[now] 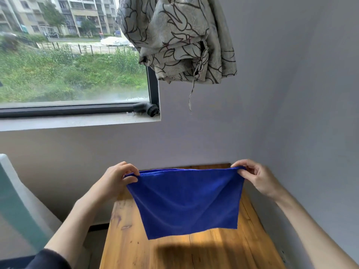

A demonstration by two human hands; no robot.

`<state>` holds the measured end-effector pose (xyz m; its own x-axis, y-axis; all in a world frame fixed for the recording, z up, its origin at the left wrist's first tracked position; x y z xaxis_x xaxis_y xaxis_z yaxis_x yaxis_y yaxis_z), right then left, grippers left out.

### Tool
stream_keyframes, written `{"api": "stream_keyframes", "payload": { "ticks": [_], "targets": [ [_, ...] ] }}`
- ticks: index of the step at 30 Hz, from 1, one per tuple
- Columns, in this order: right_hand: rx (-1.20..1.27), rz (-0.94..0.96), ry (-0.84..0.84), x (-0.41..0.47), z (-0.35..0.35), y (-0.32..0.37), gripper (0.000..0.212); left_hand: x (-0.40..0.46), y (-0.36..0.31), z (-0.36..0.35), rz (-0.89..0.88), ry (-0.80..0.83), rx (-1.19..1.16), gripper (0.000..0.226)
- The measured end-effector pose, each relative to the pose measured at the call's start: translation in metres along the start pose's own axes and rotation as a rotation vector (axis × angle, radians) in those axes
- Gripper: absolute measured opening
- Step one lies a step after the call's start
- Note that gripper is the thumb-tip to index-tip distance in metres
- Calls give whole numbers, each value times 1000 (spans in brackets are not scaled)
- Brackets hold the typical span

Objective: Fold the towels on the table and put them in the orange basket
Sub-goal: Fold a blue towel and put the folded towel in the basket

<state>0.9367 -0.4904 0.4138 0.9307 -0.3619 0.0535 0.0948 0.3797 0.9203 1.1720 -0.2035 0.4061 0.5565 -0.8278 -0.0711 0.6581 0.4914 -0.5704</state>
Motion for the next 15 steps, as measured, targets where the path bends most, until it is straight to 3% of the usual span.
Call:
{"api": "stream_keyframes", "payload": {
  "ticks": [6, 9, 12, 15],
  "targets": [
    [-410, -67, 168, 0, -12, 3, 31, -3, 23, 21, 49, -105, 27, 34],
    [-517, -61, 126, 1, -16, -1, 21, -3, 25, 26, 46, -130, 32, 28],
    [-579, -34, 57, 4, -15, -3, 8, -5, 29, 29, 39, -132, 38, 36],
    [-586, 26, 4, 8, -11, 3, 20, -9, 29, 31, 22, -170, 40, 42]
  ]
}}
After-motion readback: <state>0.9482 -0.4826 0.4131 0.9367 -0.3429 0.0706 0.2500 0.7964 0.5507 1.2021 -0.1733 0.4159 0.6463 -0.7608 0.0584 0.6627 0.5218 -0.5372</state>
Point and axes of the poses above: each hand's wrist, its own x-axis towards the middle knuckle, its own z-axis out of the back of the hand, y = z × x, the point moved 8 cm from there along x, towards the middle knuckle, and after that the axes turned 13 degrees about y, right-handed, at the moved point
